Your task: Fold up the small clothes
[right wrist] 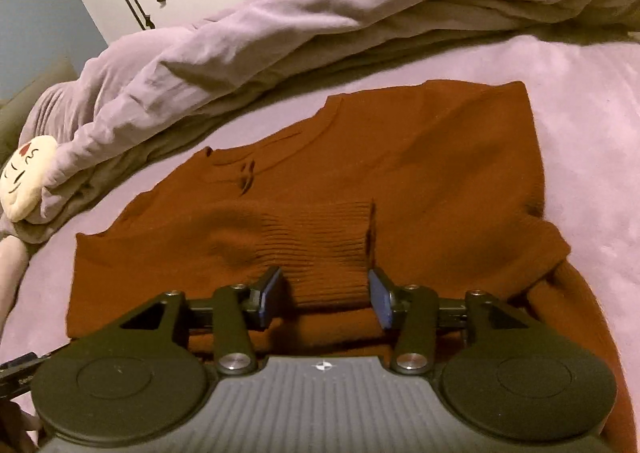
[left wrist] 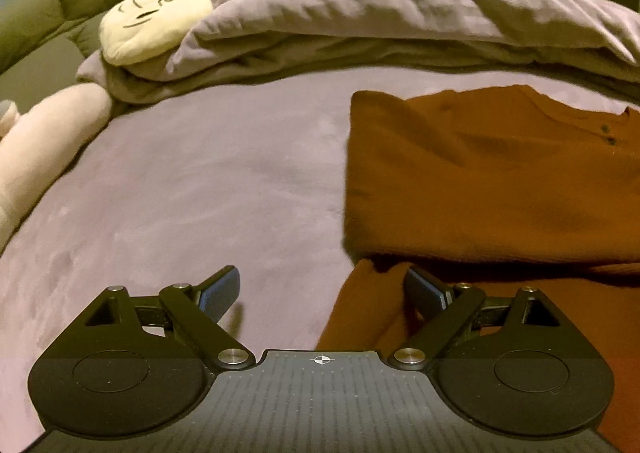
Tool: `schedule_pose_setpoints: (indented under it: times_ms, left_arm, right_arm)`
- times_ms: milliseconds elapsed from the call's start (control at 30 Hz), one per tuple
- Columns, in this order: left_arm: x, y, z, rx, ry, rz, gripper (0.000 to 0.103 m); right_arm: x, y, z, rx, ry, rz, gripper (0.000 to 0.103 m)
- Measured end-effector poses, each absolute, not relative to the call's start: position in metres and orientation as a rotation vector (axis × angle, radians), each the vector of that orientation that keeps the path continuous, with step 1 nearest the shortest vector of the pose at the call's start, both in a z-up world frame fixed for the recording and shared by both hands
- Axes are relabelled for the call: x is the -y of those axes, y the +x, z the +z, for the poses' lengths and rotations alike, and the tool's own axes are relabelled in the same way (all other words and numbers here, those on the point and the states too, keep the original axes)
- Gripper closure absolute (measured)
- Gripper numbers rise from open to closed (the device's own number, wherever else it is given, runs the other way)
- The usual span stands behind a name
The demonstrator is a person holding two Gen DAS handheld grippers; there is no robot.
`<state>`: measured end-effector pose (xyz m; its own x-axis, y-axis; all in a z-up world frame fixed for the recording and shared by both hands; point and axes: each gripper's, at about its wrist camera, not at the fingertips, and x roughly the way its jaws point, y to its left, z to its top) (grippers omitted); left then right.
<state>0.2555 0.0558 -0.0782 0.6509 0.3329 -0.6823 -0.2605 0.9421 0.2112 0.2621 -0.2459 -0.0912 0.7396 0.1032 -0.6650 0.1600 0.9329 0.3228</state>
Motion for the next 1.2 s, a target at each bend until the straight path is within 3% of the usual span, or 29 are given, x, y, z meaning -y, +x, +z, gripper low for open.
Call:
schedule_pose_setpoints:
  times_ms: [33, 100, 167, 400, 933, 967, 1200]
  left_arm:
    - [-0.055, 0.257, -0.079, -0.795, 0.107, 0.34, 0.009]
    - [-0.052, 0.259, -0.079, -0.796, 0.115, 0.341, 0.009]
    - [-0.049, 0.262, -0.079, -0.791, 0.12, 0.347, 0.009]
    - [-0.037, 0.267, -0.079, -0.788, 0.151, 0.334, 0.009]
    - [-0.035, 0.279, -0.085, -0.816, 0.137, 0.335, 0.009]
    - [-0.036, 0.279, -0.086, -0.818, 0.138, 0.336, 0.009]
    - [-0.037, 0.28, -0.087, -0.823, 0.115, 0.329, 0.009]
  right_arm:
    - [0.246, 0.264, -0.092, -0.74, 0.371, -0.031, 0.06]
    - [0.245, 0.264, -0.092, -0.719, 0.356, -0.007, 0.083]
    - [0.239, 0.267, -0.087, -0.705, 0.323, 0.007, 0.091]
    - [0.234, 0.254, -0.063, -0.572, 0.048, -0.138, 0.092]
    - [0.271, 0.253, -0.064, -0.581, -0.018, -0.233, 0.092]
    - [0.271, 0.253, -0.066, -0.584, -0.022, -0.242, 0.1]
    - [0.278, 0.26, -0.075, -0.662, 0.003, -0.23, 0.099]
